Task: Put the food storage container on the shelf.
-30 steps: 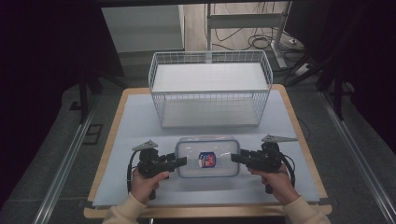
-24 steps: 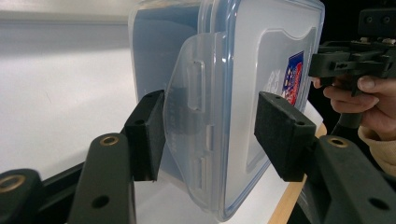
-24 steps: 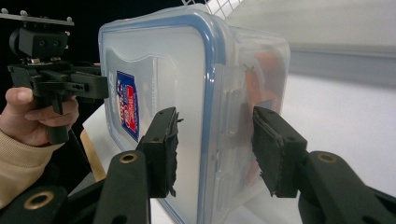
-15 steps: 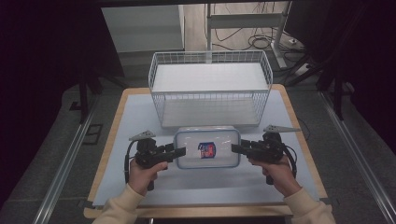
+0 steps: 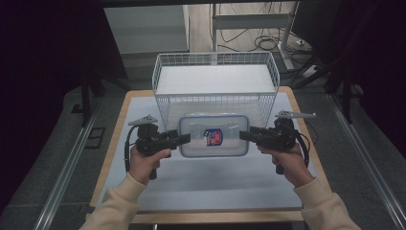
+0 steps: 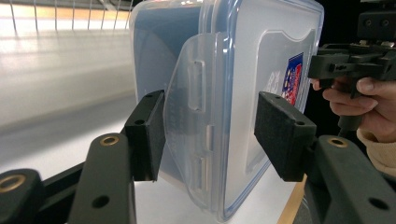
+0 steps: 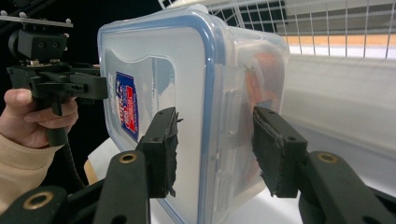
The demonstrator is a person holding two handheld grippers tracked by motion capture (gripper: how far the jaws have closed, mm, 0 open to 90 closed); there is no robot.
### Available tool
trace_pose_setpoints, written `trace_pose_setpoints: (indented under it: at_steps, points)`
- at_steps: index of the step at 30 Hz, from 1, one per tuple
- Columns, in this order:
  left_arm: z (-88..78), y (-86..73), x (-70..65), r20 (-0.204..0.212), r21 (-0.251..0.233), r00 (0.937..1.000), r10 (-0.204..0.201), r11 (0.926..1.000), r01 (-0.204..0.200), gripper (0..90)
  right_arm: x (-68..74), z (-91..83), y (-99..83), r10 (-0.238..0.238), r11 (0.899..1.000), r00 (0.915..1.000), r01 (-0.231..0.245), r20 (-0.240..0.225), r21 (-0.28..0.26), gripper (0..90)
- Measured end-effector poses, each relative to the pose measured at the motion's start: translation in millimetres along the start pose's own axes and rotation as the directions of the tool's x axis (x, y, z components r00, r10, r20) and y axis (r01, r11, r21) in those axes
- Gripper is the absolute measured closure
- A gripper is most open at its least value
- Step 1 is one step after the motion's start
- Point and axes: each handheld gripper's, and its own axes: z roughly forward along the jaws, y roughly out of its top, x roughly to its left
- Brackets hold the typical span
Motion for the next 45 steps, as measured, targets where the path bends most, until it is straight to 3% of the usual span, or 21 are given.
trace_pose_setpoints:
  at_steps: [21, 34, 45]
  points:
    - [-2.5, 71.2, 0.6, -0.005, -0.022, 0.9991, 0.042, 0.9989, -0.043, 44.6, 0.9, -1.9, 67.2, -0.037, 0.999, 0.9992, 0.037, 0.017, -0.029, 51.8]
    - [5.2, 117.4, 14.8, -0.007, -0.025, 0.9992, 0.039, 0.9989, -0.039, 44.5, -13.7, 9.2, 113.2, -0.035, 0.999, 0.9991, 0.036, 0.025, -0.038, 51.7]
    - [16.5, 137.4, 31.4, 0.007, -0.018, 0.9998, 0.018, 0.9997, -0.017, 44.5, -26.1, 18.5, 136.9, -0.026, 0.999, 0.9988, 0.026, 0.042, -0.019, 51.6]
